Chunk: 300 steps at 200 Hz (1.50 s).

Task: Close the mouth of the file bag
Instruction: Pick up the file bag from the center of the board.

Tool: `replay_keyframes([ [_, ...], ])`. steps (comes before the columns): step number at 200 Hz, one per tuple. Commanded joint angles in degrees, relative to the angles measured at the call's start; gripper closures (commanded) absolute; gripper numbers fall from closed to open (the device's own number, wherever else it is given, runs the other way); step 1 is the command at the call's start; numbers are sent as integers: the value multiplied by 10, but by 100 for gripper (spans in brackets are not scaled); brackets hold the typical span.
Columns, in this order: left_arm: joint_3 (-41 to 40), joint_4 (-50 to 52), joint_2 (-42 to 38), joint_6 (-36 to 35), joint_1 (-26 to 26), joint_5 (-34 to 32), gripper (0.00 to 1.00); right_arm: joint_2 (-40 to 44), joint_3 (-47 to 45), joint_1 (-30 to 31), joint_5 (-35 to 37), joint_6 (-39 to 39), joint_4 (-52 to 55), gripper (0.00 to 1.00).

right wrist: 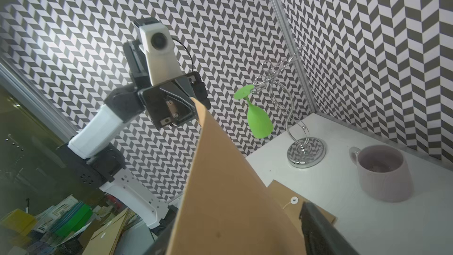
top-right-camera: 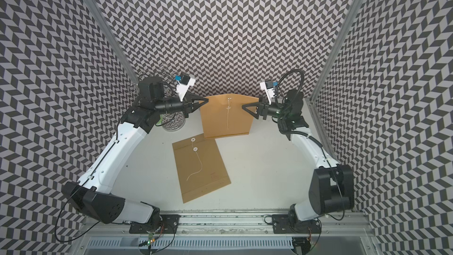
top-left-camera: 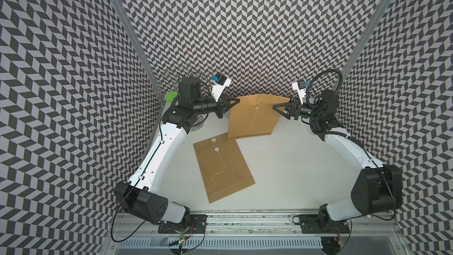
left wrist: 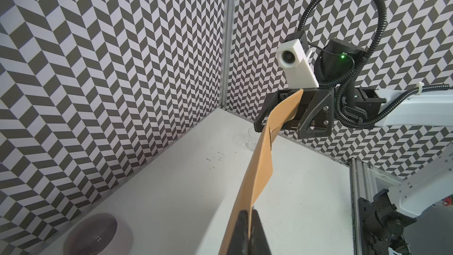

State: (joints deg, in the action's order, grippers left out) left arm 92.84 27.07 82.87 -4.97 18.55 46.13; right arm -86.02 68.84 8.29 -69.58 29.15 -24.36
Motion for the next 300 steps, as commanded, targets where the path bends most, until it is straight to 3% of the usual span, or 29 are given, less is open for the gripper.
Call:
replay_keyframes([
  [1, 22, -13, -17, 1, -4, -8, 100, 7, 20, 3, -36, 35, -74, 38],
  [28, 26, -17, -18, 6, -5, -10, 100, 7, 19, 7, -37, 51, -81, 49],
  [83, 28, -20, -21, 6, -17, 1, 100, -2, 32, 7, -14, 135, -113, 88],
  [94, 28, -26, -24, 10, -24, 13, 93, -2, 34, 6, -5, 158, -118, 95],
  [102, 26, -34, -27, 13, -32, 27, 81, -2, 39, 7, -4, 171, -117, 98],
  [112, 19, -48, -32, 16, -42, 44, 62, 0, 45, 6, -6, 189, -123, 99],
  [120, 11, -64, -37, 27, -55, 60, 53, 4, 47, 6, -10, 207, -134, 100],
  [148, -90, -274, -53, 208, -129, 174, 46, 12, 60, 6, -15, 266, -183, 100],
  [170, -137, -318, -59, 223, -119, 183, 43, 7, 87, 6, -11, 289, -185, 100],
  [191, -172, -311, -72, 191, -87, 201, 41, -9, 118, 1, -11, 329, -210, 100],
  [219, -242, -337, -102, 176, -77, 190, 41, -30, 153, -8, -4, 394, -251, 100],
  [234, -275, -365, -112, 177, -75, 150, 40, -40, 164, -11, -5, 436, -286, 100],
  [269, -276, -361, -113, 157, -79, 143, 40, -41, 166, -18, -8, 477, -324, 100],
  [300, -285, -359, -107, 132, -84, 129, 40, -50, 160, -28, -6, 583, -450, 100],
])
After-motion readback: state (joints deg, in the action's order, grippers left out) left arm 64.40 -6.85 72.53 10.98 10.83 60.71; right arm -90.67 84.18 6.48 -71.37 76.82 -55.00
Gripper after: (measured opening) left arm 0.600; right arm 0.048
